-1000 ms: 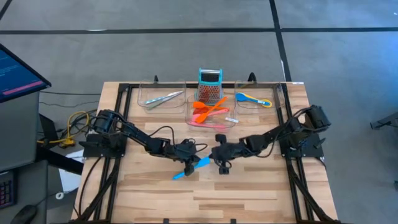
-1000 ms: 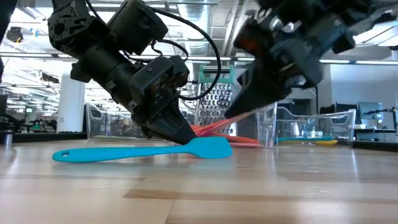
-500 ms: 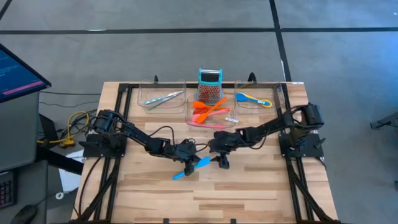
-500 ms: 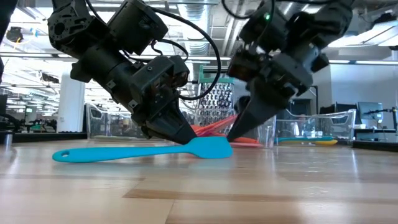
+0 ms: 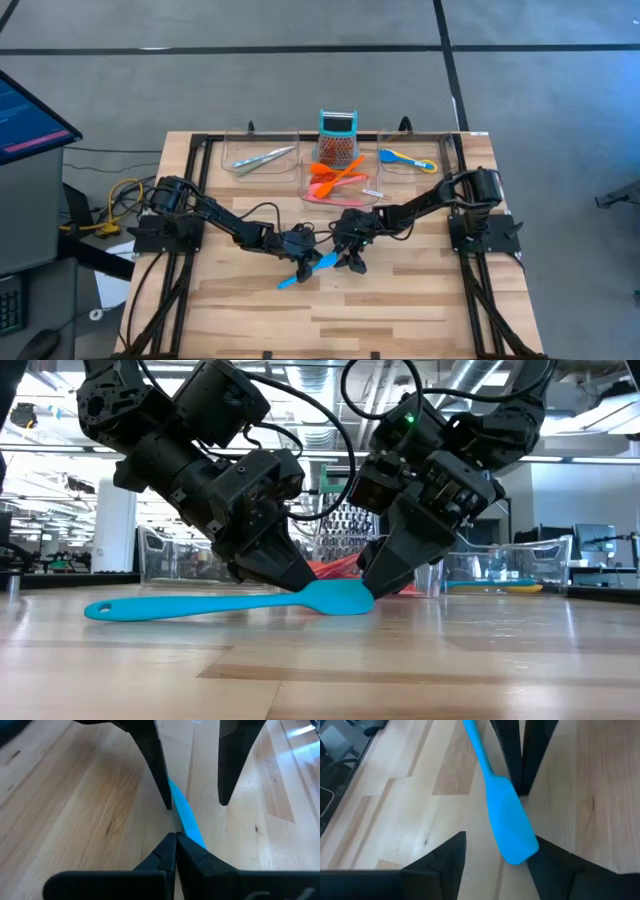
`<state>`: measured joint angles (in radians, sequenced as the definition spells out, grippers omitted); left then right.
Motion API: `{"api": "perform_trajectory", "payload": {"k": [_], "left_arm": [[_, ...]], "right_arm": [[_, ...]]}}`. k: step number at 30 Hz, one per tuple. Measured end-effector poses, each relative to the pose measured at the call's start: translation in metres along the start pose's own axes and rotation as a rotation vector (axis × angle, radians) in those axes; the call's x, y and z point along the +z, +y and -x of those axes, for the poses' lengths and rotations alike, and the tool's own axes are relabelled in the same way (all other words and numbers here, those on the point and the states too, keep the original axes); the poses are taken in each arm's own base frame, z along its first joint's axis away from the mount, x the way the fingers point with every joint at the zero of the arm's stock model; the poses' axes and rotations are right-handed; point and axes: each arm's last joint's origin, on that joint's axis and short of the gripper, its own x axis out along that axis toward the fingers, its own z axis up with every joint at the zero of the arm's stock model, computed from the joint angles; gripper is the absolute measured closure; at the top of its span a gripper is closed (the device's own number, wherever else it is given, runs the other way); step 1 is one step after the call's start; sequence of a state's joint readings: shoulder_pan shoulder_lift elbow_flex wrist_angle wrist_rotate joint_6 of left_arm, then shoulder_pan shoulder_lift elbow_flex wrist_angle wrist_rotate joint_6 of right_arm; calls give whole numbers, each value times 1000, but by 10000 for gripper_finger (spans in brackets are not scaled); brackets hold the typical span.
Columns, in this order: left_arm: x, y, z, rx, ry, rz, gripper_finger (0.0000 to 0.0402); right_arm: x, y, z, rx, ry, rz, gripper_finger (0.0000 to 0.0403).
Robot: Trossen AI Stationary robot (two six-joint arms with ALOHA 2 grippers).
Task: Pick & Place Kitchen Items
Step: Put the blue spatula into the middle transparent bin
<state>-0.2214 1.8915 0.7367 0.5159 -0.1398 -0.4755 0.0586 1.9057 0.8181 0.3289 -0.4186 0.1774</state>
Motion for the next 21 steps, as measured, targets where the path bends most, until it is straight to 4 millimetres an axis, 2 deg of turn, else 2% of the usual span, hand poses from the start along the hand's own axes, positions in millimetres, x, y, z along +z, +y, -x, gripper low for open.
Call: {"api": "perform_trajectory", "payload": {"k": [6,13,21], "left_arm": [[0,0,0,-1,-2,0,400],[0,0,0,-1,-3,0,400],[3,1,2,12,-4,-66,400]], "right_arm": [[4,3,-1,11,-25,16,266],[4,5,-2,-13,-38,47,386],[6,14,2,-57,-24,108,397]]}}
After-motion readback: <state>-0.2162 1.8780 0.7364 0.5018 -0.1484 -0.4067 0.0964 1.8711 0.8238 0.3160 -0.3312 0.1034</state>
